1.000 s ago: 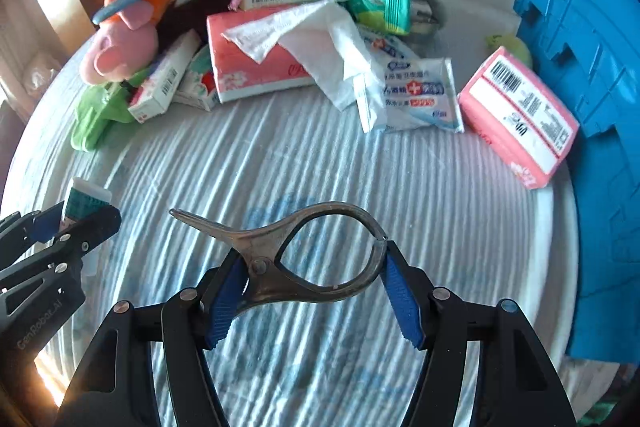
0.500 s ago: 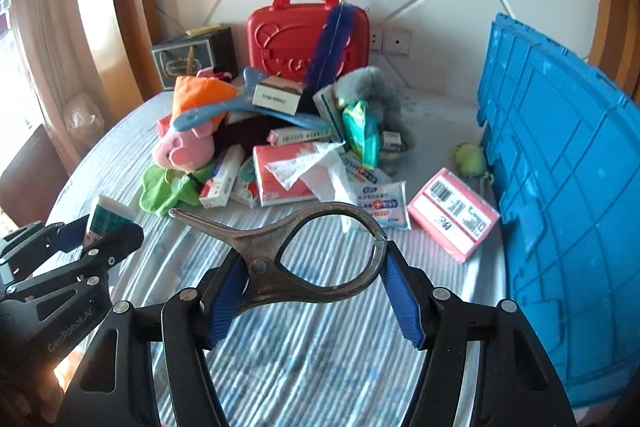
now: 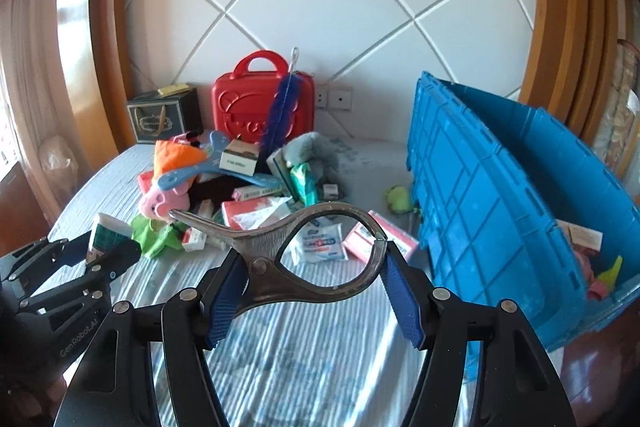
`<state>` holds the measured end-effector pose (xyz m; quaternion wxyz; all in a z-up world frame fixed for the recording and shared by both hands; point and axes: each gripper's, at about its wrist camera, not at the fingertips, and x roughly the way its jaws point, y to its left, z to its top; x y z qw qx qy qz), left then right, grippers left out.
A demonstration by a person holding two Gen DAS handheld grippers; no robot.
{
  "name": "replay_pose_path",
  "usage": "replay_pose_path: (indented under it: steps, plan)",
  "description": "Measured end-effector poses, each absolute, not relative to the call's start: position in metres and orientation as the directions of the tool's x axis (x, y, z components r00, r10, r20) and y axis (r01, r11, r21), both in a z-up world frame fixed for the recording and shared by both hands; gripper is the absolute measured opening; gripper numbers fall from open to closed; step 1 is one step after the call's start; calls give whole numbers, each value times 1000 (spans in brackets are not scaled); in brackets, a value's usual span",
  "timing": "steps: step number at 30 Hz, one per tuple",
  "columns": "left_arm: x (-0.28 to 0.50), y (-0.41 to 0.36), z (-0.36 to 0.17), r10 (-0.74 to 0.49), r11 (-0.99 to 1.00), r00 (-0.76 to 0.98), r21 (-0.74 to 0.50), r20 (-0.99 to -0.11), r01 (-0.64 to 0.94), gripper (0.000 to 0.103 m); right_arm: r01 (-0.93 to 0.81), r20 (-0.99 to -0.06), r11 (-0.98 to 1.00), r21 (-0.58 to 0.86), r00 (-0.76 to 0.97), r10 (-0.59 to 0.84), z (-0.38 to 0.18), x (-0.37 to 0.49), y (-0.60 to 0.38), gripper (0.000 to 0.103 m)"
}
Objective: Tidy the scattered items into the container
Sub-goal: 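Carry the ointment bottle and metal clip over the blue box, then open both tools to release the bottle and clip into the box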
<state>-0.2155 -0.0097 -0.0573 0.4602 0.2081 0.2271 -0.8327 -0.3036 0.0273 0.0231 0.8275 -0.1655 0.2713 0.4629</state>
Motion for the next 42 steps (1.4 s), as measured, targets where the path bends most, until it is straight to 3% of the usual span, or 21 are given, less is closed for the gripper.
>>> replay_pose_path:
  steps: [9,16,19,22,30,34,42]
  plan:
    - [-296,10,-13,-687,-541,-541,-156,-486,827,35,-822,-522,570,2,485,702,60,-234,-37,65]
    - [-408,32,54,-710,-584,-587,-141,-390,800,35,-797,-477,603,-35,544,691,80,-126,-98,65]
    - [-467,38,78,-657,-637,-645,-170,-390,752,35,-788,-479,612,-66,563,674,83,-72,-122,65]
    - [-528,36,88,-595,-656,-666,-207,-451,726,35,-784,-508,614,-90,566,649,77,-21,-140,65]
    - [-660,37,44,-379,-681,-528,-158,-760,715,35,-823,-662,558,-102,475,580,26,65,-159,65]
    - [-679,50,30,-324,-684,-488,-156,-810,713,35,-835,-700,541,-98,444,559,7,80,-165,65]
    - [-684,58,27,-338,-663,-475,-153,-813,733,35,-864,-721,493,-104,407,561,-4,92,-174,65]
